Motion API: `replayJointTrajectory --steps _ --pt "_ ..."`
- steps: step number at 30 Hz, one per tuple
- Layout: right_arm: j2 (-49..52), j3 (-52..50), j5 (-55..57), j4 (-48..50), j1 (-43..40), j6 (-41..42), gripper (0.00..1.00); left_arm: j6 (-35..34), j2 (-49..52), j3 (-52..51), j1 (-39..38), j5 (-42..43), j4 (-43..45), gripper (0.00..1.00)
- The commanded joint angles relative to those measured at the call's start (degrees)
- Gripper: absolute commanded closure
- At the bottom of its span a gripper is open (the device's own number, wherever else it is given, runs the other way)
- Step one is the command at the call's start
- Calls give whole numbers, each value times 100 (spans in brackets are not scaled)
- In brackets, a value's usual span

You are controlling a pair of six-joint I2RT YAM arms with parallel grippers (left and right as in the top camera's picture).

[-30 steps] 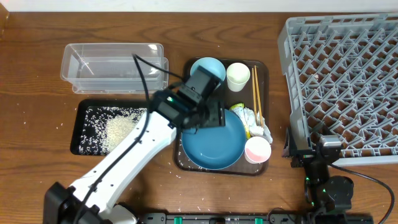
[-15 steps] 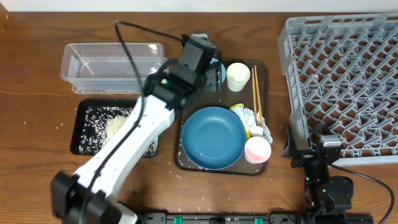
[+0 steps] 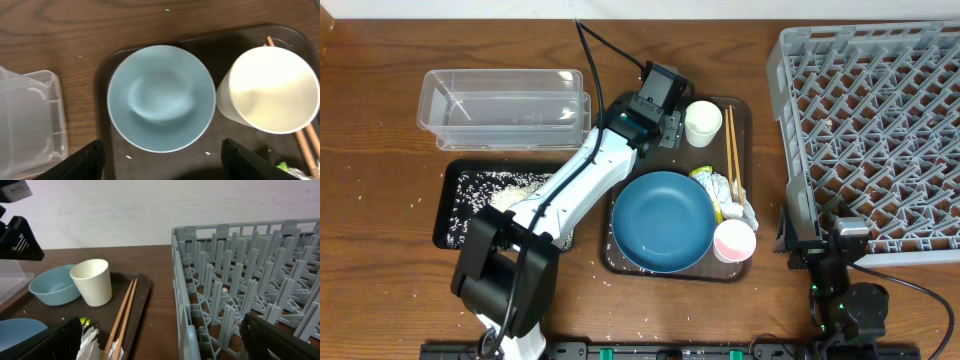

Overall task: Sort waste into correct bins and load items into the dishwasher rack
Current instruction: 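Release the bowl and retract the left gripper to the left side, then reach the right gripper to the pink cup and grasp it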

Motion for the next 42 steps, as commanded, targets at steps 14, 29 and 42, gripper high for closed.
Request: replayJointTrajectory --steps 14,29,42 --pt "-20 -7 13 -20 33 -50 1 -1742 -2894 72 2492 -1449 -1921 14" --pt "-20 -7 -3176 2559 33 4120 1 -2009 -2999 70 4677 -789 -3587 12" --pt "1491 2715 -3182 -426 33 2260 1 -2009 -2999 70 4677 -789 -3593 12"
